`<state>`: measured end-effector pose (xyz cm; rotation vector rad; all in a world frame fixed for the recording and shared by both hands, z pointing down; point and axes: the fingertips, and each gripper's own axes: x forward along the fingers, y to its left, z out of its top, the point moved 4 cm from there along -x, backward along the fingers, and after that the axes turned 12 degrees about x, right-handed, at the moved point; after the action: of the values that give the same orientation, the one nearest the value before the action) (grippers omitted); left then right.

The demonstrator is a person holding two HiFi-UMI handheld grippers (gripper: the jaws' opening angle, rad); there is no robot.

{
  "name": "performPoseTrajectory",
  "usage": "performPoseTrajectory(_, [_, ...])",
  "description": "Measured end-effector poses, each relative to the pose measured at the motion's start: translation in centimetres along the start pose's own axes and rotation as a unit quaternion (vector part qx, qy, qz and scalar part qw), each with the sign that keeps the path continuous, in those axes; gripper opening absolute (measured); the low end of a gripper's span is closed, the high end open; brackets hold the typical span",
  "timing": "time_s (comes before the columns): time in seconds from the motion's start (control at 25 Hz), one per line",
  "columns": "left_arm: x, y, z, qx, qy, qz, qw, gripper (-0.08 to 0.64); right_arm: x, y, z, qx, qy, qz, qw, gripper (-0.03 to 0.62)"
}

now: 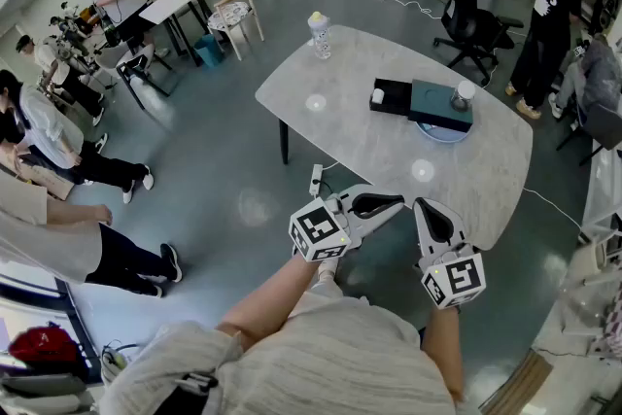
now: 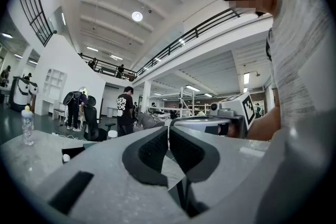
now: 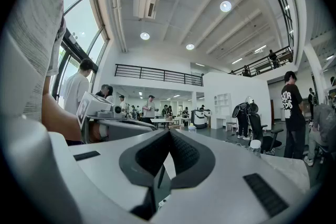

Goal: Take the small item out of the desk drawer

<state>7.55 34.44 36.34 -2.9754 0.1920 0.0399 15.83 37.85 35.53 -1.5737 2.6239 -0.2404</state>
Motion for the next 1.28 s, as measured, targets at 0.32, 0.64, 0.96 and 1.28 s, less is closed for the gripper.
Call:
performPoseTrajectory(0.32, [-0.4, 2.2, -1.1, -0.008, 0.005, 0.000, 1.0000, 0.020, 2.2, -0.3, -0.2, 0.011, -0.007, 0.012, 1.000, 0.008])
performPoseTrajectory(0.64, [-1.6, 6.7, -2.8, -0.021, 0.016, -0.011, 0.9996, 0.020, 7.7, -0.5, -1.3, -0.001, 0.030, 0.017, 0.999, 0.009])
performPoseTrajectory(0.96, [-3.3, 13.6, -4.0, -0.014, 0.018, -0.010, 0.9997, 0.020, 15.2, -1.3, -0.8, -0.008, 0.048, 0.042, 0.998, 0.009])
performPoseTrajectory(1.28, [-5.8, 19.5, -5.3, -0.006, 0.011, -0.025, 0.9996, 0.020, 21.9, -0.8, -1.4, -0.031, 0.065, 0.041, 0.997, 0.009])
